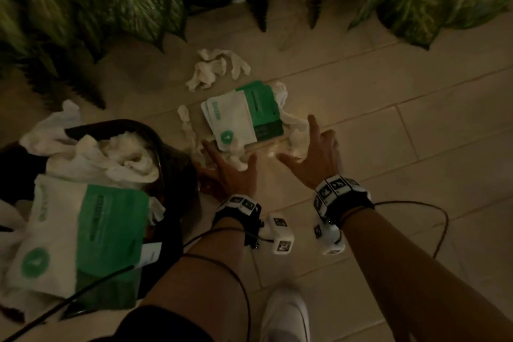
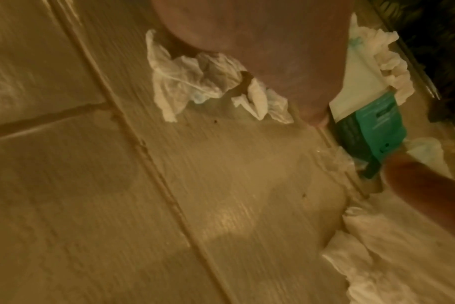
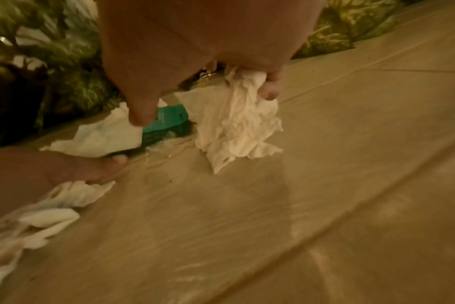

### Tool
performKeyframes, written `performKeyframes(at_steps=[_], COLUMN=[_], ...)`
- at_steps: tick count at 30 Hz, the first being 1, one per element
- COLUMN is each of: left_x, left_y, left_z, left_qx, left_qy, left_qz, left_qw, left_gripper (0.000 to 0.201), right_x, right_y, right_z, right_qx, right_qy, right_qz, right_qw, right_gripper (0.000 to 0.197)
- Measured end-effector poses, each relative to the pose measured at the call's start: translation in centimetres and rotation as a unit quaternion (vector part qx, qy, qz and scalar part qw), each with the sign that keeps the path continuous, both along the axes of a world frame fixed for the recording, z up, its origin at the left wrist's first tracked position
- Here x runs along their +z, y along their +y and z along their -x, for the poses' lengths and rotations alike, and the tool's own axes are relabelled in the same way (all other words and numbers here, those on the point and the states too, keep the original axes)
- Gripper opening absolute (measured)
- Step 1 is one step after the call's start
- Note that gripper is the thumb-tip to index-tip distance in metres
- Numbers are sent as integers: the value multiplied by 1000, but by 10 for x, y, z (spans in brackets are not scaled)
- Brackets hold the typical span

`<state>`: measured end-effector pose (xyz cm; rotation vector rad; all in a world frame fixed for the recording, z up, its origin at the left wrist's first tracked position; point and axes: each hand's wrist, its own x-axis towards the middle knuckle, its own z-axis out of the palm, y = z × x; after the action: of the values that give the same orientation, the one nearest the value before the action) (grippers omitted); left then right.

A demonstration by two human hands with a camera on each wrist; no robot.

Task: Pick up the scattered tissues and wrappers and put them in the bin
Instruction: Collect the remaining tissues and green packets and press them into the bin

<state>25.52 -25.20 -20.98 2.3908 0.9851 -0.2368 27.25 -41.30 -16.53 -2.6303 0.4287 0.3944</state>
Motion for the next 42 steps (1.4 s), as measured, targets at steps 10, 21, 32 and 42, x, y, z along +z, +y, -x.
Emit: performKeyframes(at_steps=[10,21,32,42], left_x=[-7,163,312,225], left_y=[3,-9,168,221], left_z=[32,90,87,66], left_qx=[-114,-219,15,-121], left_qy=[62,-26,-267,111], left_qz=[14,248,104,63], left_qw=[992,943,958,984], left_gripper=[33,25,42,49], right_x=[-36,147,286,204], right_y=[-10,21,183,276], right_z=[8,71,63,51], right_qx=[25,-32,48,313], right_qy=[75,-146,-107,64], right_qz=[-35,-121,-329,-27], right_qw=[996,981,937,947], right_gripper=[27,18,23,62])
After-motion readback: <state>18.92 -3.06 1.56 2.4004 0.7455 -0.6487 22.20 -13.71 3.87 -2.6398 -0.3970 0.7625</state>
